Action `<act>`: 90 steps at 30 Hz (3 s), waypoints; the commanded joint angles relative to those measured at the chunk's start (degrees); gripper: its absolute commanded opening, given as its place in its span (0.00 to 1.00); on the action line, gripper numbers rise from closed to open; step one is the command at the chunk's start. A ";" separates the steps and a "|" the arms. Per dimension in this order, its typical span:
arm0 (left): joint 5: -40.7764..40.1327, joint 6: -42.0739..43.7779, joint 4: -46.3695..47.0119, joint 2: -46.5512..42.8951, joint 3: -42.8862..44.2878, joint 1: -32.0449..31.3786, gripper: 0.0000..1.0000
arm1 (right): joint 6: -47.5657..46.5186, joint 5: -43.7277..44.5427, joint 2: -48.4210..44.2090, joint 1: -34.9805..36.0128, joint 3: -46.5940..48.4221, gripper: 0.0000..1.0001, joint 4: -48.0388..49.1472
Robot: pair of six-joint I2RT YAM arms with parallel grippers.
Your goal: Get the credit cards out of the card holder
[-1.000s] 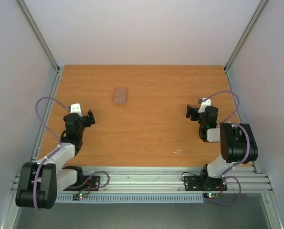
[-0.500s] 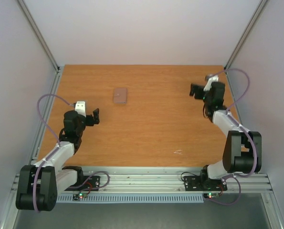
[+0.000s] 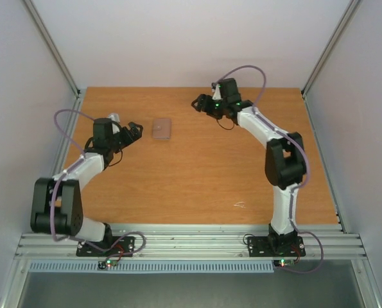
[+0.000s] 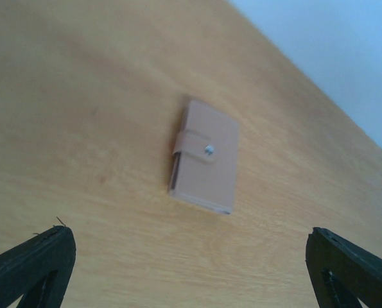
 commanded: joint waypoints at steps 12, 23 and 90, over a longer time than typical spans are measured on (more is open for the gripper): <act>4.73 -10.52 -6.80 31.44 22.98 -2.68 0.90 | 15.82 -17.79 34.92 7.60 35.03 0.58 -19.09; 12.03 -11.79 -14.40 43.60 33.43 -4.53 0.67 | 23.56 -26.17 45.87 8.21 45.52 0.54 -17.16; 45.87 -1.62 4.95 -28.37 16.28 -13.38 0.00 | -44.81 -27.69 -18.76 19.36 37.83 0.80 -54.73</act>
